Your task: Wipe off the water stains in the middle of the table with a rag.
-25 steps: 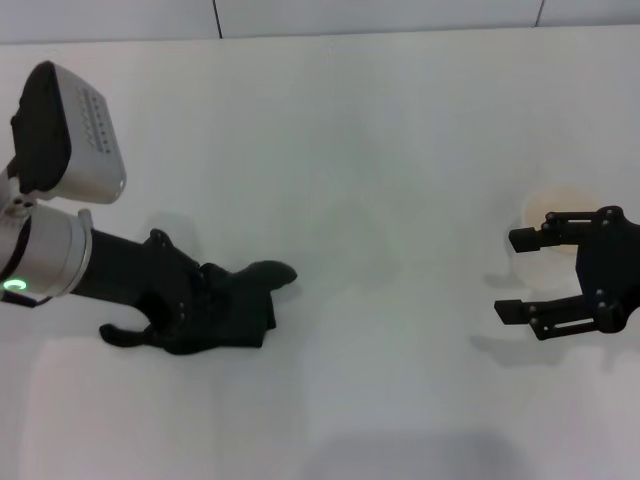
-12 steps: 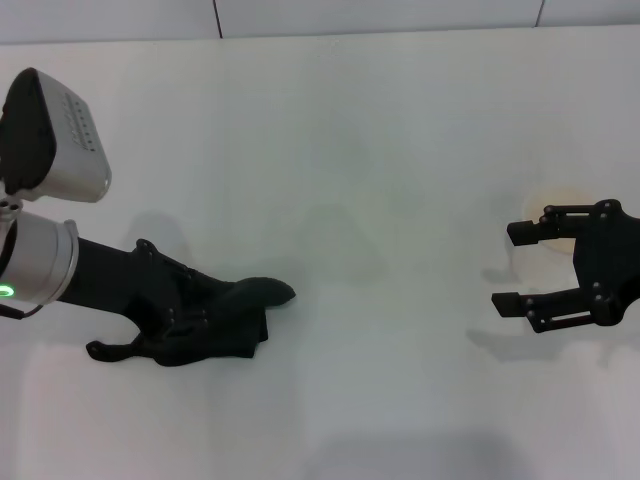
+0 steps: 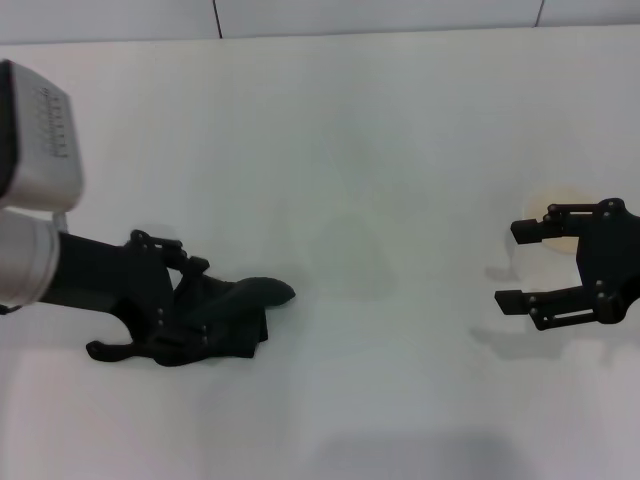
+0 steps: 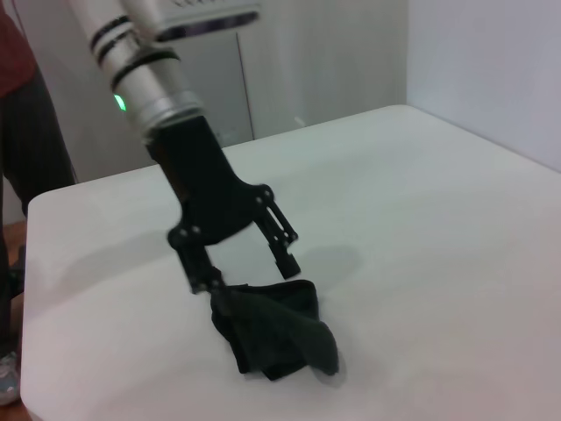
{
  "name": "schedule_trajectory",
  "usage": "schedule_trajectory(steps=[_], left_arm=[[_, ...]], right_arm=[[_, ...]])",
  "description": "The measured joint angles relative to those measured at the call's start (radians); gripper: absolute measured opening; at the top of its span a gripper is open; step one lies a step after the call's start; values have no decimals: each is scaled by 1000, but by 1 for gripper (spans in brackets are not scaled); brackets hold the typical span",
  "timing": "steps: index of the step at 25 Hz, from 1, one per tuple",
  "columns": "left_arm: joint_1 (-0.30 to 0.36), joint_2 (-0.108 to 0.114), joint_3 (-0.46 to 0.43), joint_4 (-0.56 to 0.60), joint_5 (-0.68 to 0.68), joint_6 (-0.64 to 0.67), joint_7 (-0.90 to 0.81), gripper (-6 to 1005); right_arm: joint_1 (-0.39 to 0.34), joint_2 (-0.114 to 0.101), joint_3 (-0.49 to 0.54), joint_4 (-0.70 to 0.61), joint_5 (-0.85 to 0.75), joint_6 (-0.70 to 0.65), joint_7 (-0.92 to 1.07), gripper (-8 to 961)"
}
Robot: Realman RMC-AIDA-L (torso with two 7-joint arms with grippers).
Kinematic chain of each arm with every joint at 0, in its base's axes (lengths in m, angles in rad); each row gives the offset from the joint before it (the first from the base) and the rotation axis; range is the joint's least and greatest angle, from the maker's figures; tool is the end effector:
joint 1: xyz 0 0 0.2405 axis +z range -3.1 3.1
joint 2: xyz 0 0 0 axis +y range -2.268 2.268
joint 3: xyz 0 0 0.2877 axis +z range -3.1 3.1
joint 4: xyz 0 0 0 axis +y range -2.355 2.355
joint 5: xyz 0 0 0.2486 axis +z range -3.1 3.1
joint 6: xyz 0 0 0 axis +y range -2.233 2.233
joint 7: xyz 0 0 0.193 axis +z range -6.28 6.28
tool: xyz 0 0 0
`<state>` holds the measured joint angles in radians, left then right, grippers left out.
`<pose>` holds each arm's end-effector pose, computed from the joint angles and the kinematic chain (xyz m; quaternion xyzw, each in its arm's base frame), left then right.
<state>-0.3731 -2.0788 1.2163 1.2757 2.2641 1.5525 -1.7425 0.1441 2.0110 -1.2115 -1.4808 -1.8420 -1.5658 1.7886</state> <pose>-0.2700 0.3678 -0.0518 -0.9882 -0.1186 0.0447 0.0862 0.2443 0.3322 0.0065 -0.9739 0.1399 0.1170 0.1355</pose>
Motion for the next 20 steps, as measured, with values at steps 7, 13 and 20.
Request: schedule_trajectory(steps=[7,13,20], left_arm=[[61,0,-168,23,-238,144,214,808],[94,1,-233,25,-415,275,341,895],[72,9,-237,39,-370,345,305,892]], right_arm=[[0,0,2,12,-2,9,-1,824],[9,-2,4,49,-10,11,-1,824],[29,-5,4,74,-31,3,-1,824]])
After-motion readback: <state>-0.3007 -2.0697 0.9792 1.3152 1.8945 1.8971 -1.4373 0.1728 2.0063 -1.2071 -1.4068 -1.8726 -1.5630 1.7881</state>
